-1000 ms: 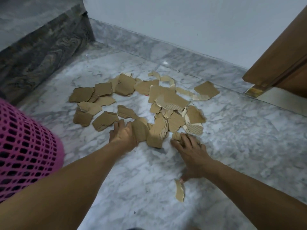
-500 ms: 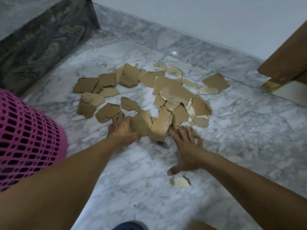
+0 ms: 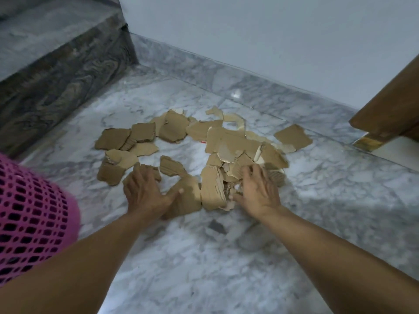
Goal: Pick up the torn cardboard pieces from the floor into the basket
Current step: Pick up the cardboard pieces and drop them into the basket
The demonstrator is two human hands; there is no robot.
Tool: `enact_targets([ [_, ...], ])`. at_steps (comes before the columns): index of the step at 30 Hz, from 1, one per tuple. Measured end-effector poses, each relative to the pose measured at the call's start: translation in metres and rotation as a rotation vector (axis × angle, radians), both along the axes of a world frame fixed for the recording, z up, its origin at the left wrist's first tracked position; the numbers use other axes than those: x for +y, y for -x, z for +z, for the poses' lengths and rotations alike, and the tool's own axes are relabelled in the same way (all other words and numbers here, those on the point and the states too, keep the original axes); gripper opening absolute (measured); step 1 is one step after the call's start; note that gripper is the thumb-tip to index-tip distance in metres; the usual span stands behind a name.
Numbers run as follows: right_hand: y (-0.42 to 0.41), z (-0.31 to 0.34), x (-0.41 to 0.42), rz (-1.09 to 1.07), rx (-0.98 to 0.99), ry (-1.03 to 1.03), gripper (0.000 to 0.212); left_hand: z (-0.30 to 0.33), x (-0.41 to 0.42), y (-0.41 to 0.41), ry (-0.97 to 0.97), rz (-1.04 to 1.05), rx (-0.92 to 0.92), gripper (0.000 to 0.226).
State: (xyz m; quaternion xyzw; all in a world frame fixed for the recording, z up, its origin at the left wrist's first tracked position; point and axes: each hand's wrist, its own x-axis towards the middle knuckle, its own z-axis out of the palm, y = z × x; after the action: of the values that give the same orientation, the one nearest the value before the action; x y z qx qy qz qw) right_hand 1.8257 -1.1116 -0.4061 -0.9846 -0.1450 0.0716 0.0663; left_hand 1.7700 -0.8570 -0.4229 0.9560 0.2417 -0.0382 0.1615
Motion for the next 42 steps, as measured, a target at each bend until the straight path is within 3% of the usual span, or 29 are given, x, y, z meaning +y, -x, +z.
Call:
enact_targets([
  [4,-0.037,0.001,-0.013,-0.065,-0.019,-0.093,0.06,-0.001,0.013,-0.018,0.08,0.232,0.02,0.108],
  [7,-0.072,0.008,-0.035,-0.249,-0.014,-0.245,0.044,0.0,0.03,-0.03,0.129,0.414,0.045,0.109],
  [12,-0.144,0.009,-0.07,-0.597,0.213,-0.291,0.087,-0.007,0.045,-0.051,0.337,0.557,0.121,0.147],
  [16,-0.162,0.014,-0.068,-0.508,0.455,-0.224,0.107,0.008,0.015,-0.06,0.301,0.435,0.241,0.148],
  [21,-0.141,0.01,-0.036,-0.401,0.458,-0.065,0.102,0.016,-0.012,-0.057,0.164,0.183,0.305,0.144],
  [24,-0.133,0.017,-0.03,-0.479,0.394,-0.115,0.103,0.015,-0.012,-0.059,0.148,0.278,0.187,0.129],
  [27,-0.131,0.017,-0.029,-0.566,0.426,-0.175,0.111,0.014,-0.013,-0.055,0.208,0.381,0.204,0.129],
  [31,-0.119,0.019,-0.018,-0.524,0.515,-0.194,0.127,0.015,-0.029,-0.047,0.237,0.282,0.255,0.137],
  [34,-0.107,0.015,-0.008,-0.516,0.512,-0.219,0.134,0.015,-0.046,-0.044,0.153,0.193,0.314,0.137],
  [38,-0.1,0.016,0.004,-0.543,0.603,-0.324,0.124,0.015,-0.054,-0.048,0.235,0.176,0.295,0.123],
  [42,-0.094,0.018,0.008,-0.511,0.653,-0.437,0.069,0.017,-0.053,-0.047,0.361,0.178,0.246,0.104],
])
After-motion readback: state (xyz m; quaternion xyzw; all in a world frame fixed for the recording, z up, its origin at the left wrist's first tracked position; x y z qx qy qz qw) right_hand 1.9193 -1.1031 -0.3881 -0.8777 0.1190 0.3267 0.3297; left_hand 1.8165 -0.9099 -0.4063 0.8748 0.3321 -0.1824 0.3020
